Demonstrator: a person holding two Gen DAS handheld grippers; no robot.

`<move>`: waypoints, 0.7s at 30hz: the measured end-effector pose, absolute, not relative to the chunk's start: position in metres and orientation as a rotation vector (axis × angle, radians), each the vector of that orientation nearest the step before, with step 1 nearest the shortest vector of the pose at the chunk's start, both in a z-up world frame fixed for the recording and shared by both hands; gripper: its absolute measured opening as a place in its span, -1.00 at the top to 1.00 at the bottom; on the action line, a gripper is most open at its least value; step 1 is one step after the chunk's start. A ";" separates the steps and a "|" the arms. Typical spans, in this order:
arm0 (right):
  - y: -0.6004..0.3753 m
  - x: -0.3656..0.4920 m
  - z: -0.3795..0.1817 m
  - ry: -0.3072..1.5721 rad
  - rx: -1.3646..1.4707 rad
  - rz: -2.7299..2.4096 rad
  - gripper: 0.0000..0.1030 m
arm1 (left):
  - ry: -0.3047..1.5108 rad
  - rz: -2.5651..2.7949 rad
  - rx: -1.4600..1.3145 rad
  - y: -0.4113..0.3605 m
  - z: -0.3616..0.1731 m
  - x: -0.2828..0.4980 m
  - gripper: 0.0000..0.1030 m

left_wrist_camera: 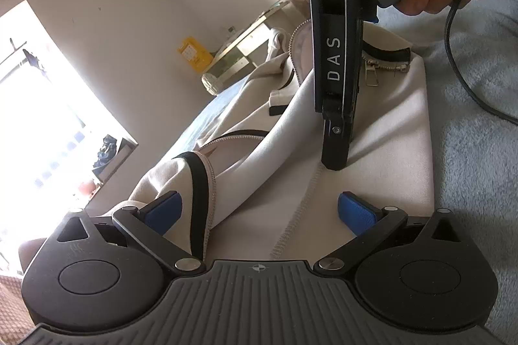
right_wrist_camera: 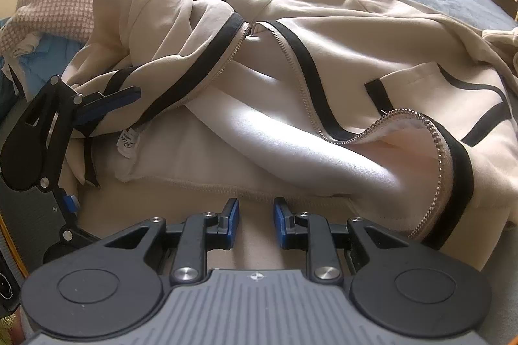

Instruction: Fold clothes

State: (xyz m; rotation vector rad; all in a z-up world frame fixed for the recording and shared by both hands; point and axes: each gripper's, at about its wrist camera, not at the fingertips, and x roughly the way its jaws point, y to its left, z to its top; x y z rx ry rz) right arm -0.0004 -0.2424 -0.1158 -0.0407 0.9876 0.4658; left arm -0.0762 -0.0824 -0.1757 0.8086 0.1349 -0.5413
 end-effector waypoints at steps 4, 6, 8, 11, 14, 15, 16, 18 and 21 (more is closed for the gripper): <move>-0.242 -0.001 -0.116 0.988 -0.036 0.462 0.51 | 0.135 -0.544 0.808 -0.081 -0.174 -0.070 -1.00; -0.242 -0.001 -0.116 0.988 -0.034 0.460 0.51 | 0.134 -0.544 0.808 -0.081 -0.174 -0.069 -1.00; -0.242 0.000 -0.116 0.988 -0.029 0.460 0.50 | 0.133 -0.544 0.809 -0.081 -0.175 -0.069 -1.00; -0.242 0.001 -0.117 0.990 -0.024 0.463 0.48 | 0.130 -0.542 0.813 -0.083 -0.176 -0.067 -1.00; -0.243 0.001 -0.117 0.991 -0.026 0.469 0.48 | 0.125 -0.539 0.818 -0.085 -0.177 -0.068 -1.00; -0.243 0.001 -0.117 0.991 -0.023 0.469 0.47 | 0.123 -0.538 0.820 -0.085 -0.177 -0.069 -1.00; -0.243 0.001 -0.117 0.991 -0.020 0.468 0.47 | 0.122 -0.537 0.821 -0.086 -0.177 -0.068 -1.00; -0.244 0.001 -0.117 0.990 -0.016 0.468 0.47 | 0.119 -0.536 0.823 -0.086 -0.178 -0.068 -1.00; -0.244 0.000 -0.117 0.987 -0.015 0.471 0.47 | 0.114 -0.534 0.823 -0.086 -0.178 -0.067 -1.00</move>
